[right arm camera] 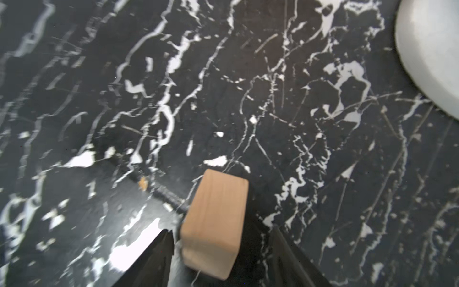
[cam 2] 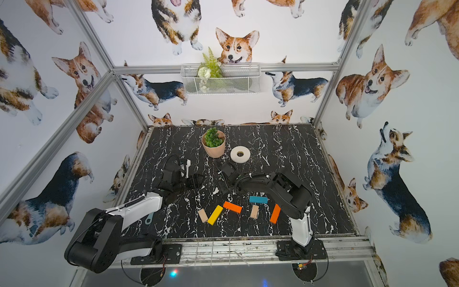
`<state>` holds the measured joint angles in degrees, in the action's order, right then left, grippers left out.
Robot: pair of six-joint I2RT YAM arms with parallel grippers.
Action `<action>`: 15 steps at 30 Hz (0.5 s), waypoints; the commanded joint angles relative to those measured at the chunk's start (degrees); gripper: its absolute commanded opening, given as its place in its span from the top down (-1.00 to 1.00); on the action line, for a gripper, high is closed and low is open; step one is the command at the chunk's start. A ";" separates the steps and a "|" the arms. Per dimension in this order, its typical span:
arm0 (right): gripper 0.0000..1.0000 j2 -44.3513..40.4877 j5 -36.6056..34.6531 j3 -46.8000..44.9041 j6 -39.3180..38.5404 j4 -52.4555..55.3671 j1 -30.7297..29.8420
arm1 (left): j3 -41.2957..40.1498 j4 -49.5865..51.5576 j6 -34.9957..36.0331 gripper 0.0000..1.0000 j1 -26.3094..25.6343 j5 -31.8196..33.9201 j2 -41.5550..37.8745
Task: Assemble a carrot with building blocks
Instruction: Adjust the building block at the center of the board.
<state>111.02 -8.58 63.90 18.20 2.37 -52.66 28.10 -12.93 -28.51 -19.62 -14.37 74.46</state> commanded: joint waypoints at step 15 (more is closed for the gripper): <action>0.85 2.52 -38.97 1.86 -37.00 -2.33 -10.20 | -0.97 -1.11 -1.18 -0.44 0.35 2.52 -1.20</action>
<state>113.47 -32.45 68.23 -3.01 5.91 -62.41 27.49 -12.93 -28.73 -19.51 -13.06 73.47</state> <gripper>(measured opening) 0.328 0.722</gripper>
